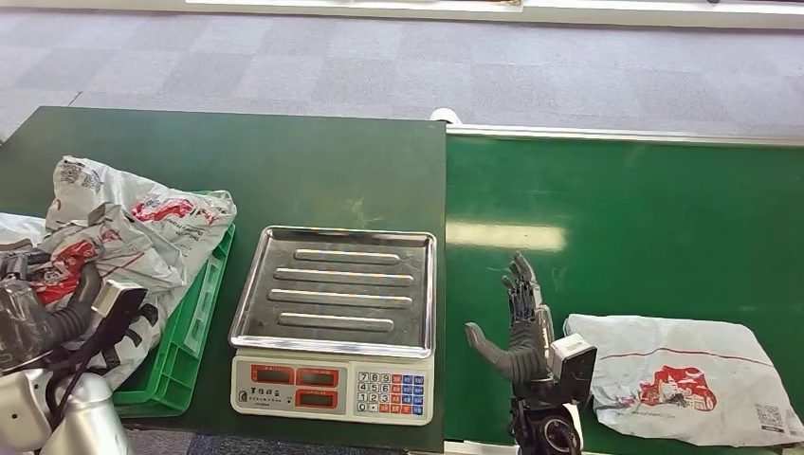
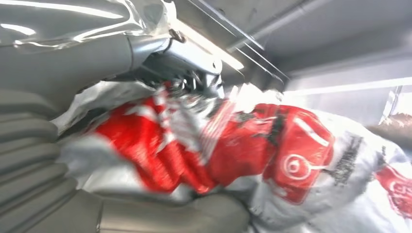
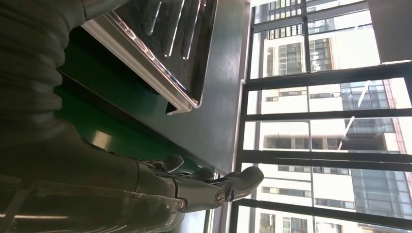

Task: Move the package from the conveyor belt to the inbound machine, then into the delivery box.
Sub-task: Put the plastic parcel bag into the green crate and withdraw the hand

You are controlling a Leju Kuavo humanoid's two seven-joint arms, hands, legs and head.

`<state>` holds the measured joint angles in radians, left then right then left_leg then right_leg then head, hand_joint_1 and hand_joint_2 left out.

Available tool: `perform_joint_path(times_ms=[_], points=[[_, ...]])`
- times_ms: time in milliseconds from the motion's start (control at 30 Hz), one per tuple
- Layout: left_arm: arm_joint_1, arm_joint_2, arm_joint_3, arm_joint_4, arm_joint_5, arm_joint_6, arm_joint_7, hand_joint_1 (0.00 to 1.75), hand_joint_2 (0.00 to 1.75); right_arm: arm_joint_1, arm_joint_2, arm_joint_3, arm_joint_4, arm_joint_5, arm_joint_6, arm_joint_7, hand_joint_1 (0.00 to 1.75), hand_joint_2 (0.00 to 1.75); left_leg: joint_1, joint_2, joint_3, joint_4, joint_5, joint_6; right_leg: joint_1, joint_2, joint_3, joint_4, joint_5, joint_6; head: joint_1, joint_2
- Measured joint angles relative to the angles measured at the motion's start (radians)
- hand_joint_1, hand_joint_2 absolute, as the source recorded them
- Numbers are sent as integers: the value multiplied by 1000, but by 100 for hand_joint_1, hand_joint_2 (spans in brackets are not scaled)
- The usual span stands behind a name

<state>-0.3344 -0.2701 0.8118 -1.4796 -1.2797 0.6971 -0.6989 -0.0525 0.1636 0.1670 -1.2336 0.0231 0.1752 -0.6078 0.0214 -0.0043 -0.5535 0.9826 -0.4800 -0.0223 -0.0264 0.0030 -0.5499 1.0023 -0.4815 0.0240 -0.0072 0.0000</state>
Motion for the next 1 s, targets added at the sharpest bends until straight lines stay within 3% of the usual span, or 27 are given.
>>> perform_joint_path(times_ms=[267, 567, 1000], points=[[6, -2, -54, -18, 169, 0, 0, 0, 175, -1, 1, -1, -1, 4, 4, 6, 0, 175, 0, 2, -1, 0, 0, 0, 0, 1, -1, 0, 0, 0, 0, 0], [17, -2, -104, -76, 205, 1, 0, 0, 175, -1, 2, -1, -1, 4, 6, 6, 0, 175, 0, 1, -1, 0, 0, 0, 0, 1, 0, 0, 0, 0, 0, 0], [55, -4, -240, -388, 548, 1, 0, 0, 175, -27, 0, 17, 27, -22, 2, -15, 0, 175, 0, 1, -1, 0, 0, 0, 0, 1, -1, 0, 0, 0, 0, 0]])
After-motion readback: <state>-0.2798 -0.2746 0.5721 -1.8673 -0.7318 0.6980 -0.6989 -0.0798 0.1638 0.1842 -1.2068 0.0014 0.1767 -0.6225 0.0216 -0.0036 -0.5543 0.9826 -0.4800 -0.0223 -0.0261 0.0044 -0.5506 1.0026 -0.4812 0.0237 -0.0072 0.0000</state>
